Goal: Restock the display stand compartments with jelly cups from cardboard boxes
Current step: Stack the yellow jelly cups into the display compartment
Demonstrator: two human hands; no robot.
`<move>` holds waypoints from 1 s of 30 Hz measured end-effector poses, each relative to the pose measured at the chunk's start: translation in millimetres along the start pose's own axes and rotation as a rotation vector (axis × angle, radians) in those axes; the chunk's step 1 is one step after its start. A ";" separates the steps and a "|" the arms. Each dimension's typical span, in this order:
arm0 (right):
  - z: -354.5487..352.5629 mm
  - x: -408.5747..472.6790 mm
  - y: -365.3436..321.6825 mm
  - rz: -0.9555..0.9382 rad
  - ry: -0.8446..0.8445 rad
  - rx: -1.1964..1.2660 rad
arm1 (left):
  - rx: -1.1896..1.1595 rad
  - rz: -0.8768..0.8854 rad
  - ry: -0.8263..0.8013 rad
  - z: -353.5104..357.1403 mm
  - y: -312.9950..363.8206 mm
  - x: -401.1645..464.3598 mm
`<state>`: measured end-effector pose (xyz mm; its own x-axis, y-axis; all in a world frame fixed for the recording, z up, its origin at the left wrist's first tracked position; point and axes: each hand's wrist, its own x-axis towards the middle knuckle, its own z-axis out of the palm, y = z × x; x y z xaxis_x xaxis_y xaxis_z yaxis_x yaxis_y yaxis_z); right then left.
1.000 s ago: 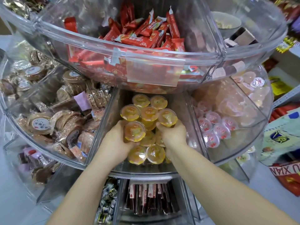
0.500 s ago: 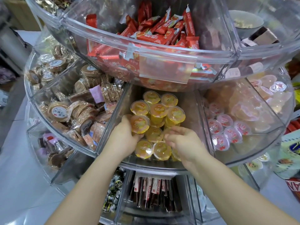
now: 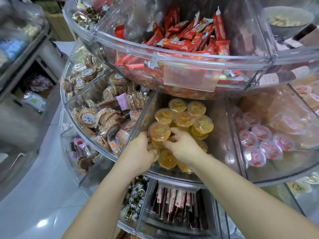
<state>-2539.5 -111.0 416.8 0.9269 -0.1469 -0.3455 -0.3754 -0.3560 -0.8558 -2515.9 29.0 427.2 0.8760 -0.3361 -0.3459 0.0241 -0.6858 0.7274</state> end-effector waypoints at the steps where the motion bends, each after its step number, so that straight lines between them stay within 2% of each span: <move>1: 0.2 0.2 1.4 -0.014 0.014 -0.021 | 0.013 0.000 -0.009 0.0 0.3 0.1; 9: -3.9 -3.1 6.7 -0.015 -0.002 -0.021 | 0.195 -0.043 0.050 -0.5 8.5 -1.8; 12: -15.5 -12.2 8.4 0.028 -0.014 0.053 | 0.179 0.009 0.121 -4.0 5.5 -14.5; 16: -30.0 -36.9 5.3 0.025 0.023 0.190 | -0.041 0.185 0.330 -12.4 4.3 -49.1; 19: -31.9 -61.3 -7.2 -0.106 0.000 0.212 | -0.259 0.237 0.449 -14.7 -4.8 -84.2; 24: 9.4 -96.9 -19.1 -0.294 -0.337 0.248 | -0.419 0.101 0.756 5.9 -59.3 -158.3; 27: 64.1 -103.1 0.7 -0.290 -0.591 0.176 | -0.526 -0.092 0.924 41.6 -116.9 -203.8; 30: 136.9 -112.3 50.8 -0.192 -0.757 0.006 | -0.654 -0.320 0.987 93.7 -189.5 -243.4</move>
<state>-2662.3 13.7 359.4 0.7262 0.5871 -0.3578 -0.2102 -0.3059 -0.9286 -2778.8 180.3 318.0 0.7684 0.6161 -0.1733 0.2936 -0.0987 0.9508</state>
